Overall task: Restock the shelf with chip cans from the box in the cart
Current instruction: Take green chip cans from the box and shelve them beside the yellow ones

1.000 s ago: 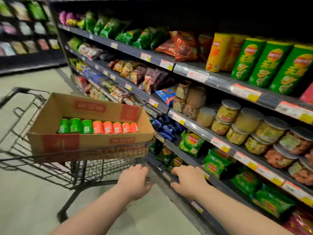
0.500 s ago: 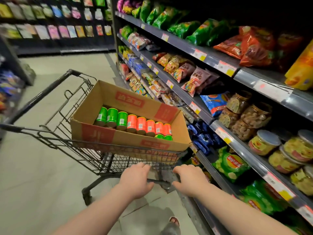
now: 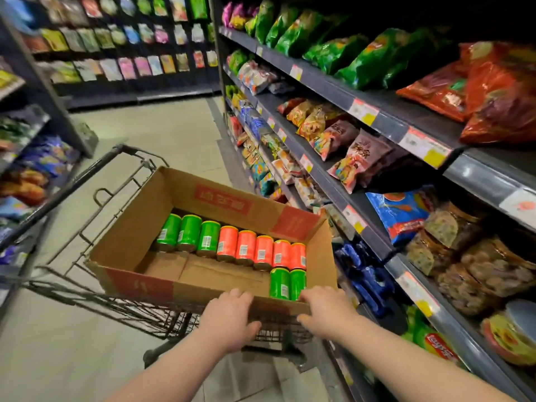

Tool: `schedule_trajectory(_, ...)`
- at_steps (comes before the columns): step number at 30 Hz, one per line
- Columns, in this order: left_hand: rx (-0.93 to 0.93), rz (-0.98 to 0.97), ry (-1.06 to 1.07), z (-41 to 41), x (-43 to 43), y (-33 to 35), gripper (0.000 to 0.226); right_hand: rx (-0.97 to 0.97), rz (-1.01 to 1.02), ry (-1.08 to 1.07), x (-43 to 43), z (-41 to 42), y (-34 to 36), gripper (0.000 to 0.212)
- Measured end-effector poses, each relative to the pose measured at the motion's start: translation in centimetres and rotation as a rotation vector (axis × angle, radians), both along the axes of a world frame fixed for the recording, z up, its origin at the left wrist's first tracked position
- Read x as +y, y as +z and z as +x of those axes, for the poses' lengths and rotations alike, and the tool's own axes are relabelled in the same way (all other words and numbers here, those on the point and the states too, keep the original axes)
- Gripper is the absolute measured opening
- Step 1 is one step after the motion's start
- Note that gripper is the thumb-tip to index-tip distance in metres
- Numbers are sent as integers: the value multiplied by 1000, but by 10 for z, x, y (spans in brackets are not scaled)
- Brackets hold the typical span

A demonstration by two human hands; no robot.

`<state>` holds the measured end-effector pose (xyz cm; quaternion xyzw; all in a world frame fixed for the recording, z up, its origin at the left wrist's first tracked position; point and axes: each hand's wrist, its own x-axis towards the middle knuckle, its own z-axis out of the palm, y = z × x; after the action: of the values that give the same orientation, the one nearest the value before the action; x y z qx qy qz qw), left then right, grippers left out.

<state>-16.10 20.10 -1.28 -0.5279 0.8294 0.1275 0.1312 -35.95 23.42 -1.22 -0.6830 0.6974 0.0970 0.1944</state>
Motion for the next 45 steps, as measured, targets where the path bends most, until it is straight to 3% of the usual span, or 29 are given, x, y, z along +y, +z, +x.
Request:
schedule_trajectory(9, -11, 62, 29, -25, -50, -17, 55, -47, 81, -21, -51, -33, -23, 46)
schedule_trajectory(21, -52, 230, -127, -44, -159, -64, 59, -19, 227, -202, -124, -47, -67, 42)
schedule_trajectory(32, -171, 463, -243, -60, -222, -146, 61, -75, 409, -412, -179, -37, -146, 40)
schedule_trajectory(39, -139, 667, -155, -68, -236, -191, 61, -191, 479, -592, -192, -36, -195, 43)
schedule_trajectory(45, 14, 771, 81, -78, -234, -216, 62, -277, 459, -837, -198, -32, -222, 44)
